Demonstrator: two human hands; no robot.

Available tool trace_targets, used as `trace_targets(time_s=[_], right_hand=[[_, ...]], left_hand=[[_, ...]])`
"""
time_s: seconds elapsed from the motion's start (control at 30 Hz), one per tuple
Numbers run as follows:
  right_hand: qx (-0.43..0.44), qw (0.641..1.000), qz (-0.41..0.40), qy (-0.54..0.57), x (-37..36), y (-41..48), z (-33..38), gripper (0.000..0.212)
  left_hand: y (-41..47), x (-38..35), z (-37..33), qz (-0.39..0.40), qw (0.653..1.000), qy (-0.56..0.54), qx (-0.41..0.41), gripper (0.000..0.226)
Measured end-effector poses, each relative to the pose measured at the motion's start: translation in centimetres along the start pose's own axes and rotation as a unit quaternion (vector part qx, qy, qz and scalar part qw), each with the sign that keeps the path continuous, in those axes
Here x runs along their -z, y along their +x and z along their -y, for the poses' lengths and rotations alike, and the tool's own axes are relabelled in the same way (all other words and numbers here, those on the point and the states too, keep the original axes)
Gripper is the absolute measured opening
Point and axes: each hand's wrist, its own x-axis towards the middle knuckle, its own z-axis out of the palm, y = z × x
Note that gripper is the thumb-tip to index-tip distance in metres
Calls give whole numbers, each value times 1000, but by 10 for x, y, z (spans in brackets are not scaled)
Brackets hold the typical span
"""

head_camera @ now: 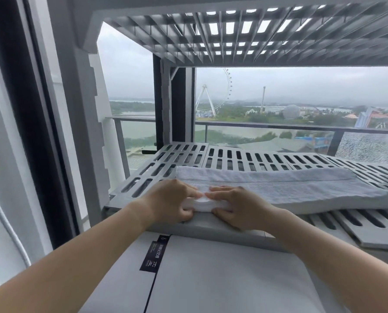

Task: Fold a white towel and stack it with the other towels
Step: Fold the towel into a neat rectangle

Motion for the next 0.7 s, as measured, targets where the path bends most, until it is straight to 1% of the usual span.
trace_targets(time_s=[0.07,0.1,0.17,0.2,0.27,0.3,0.33,0.4,0.43,0.47,0.5,0.53,0.6,0.63,0.67,0.7], right_hand=[[3,1000,4,-26,-1,3,8,52],[13,999,9,-30,-2,3,12,53],[25,1000,16,0,2,3,14,52],[13,999,12,31,7,4,11,50],[-22,997,-6,72,18,8,-1,49],[-36,998,2,60,22,10,-7,52],[-47,998,35,31,23,11,-11,57],[-54,989,128,-41,13,8,-14,68],[-51,985,154,-67,5,6,-14,76],[-47,983,161,-74,0,4,-13,82],[-47,985,157,-59,-1,4,-14,86],[-49,988,142,-19,2,6,-14,87],[-53,993,72,75,12,15,-16,78],[-60,994,41,83,14,18,-18,72],[-74,995,33,59,14,20,-19,65],[-87,995,53,15,10,21,-20,59]], left_hand=[[2,1,-2,-2,1000,4,3,52],[2,1,-2,-12,1000,9,1,47],[2,1,-1,-47,999,8,-1,33],[2,0,0,-61,998,0,-1,30],[0,-2,2,-74,997,-17,-2,35],[-2,-4,2,-78,997,-25,-1,39],[-3,-4,2,-81,996,-31,0,42],[-4,-4,4,-82,996,-41,1,46],[-5,-3,5,-83,996,-44,5,46],[-6,-3,7,-87,995,-48,14,45],[-7,-2,9,-94,994,-56,26,44],[-8,-2,11,-101,992,-62,40,44],[-10,-2,13,-103,990,-66,71,45],[-10,-2,15,-101,989,-67,86,47],[-10,-2,16,-100,987,-70,100,49],[-10,-2,16,-100,986,-73,114,50]])
